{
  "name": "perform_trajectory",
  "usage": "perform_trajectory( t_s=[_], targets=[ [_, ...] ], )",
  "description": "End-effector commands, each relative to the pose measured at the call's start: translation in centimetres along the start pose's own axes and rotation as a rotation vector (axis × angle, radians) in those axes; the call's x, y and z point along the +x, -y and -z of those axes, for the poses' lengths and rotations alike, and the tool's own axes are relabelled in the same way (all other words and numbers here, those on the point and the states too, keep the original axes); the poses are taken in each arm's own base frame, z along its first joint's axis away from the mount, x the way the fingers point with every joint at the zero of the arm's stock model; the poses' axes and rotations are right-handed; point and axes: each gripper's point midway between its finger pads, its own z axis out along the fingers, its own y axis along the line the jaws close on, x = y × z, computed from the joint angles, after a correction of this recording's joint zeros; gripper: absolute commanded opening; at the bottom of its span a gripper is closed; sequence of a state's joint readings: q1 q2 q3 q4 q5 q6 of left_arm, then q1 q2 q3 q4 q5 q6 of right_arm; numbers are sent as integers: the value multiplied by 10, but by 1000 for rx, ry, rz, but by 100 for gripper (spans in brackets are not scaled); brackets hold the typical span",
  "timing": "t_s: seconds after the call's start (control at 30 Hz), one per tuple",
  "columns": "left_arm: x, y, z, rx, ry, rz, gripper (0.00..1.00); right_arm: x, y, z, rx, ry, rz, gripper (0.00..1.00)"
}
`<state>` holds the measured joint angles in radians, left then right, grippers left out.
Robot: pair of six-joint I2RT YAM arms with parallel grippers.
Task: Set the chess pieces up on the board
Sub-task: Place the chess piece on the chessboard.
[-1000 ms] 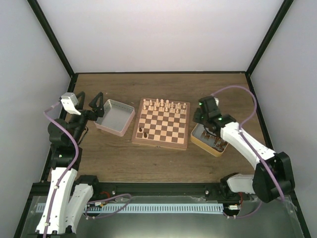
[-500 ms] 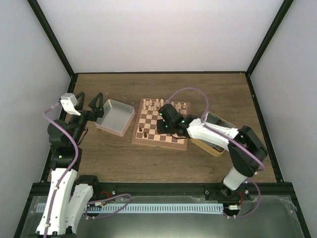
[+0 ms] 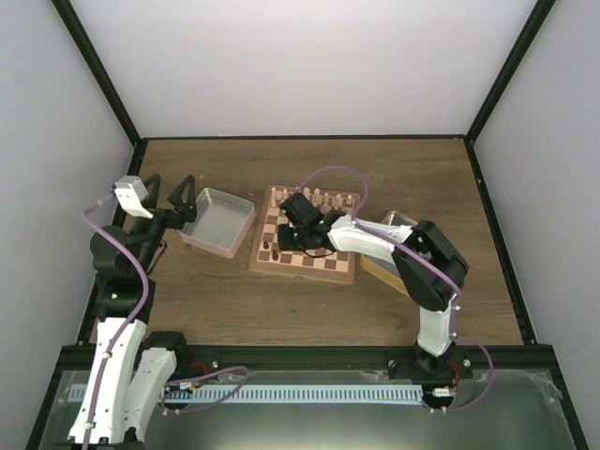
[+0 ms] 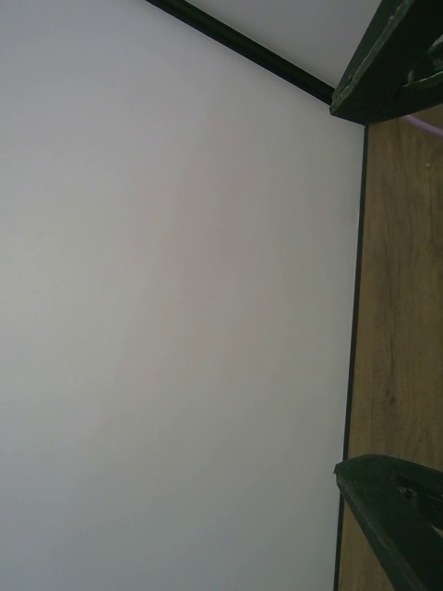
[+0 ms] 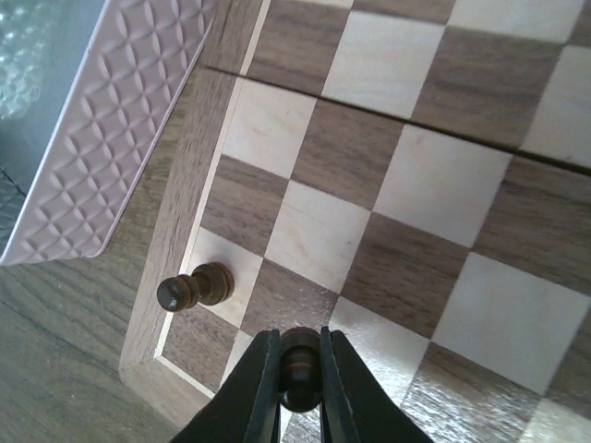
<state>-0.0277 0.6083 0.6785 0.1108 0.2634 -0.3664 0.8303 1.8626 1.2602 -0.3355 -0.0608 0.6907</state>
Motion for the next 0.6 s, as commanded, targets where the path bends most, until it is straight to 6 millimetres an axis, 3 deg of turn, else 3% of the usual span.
perform_trajectory(
  t_s=[0.0,0.57],
  targets=[
    [-3,1,1,9,15,-1,100,-3,-22,0,-57,-22,25,11],
    [-3,1,1,9,15,-2,100,6,-21,-19,-38,-99,57,17]
  ],
)
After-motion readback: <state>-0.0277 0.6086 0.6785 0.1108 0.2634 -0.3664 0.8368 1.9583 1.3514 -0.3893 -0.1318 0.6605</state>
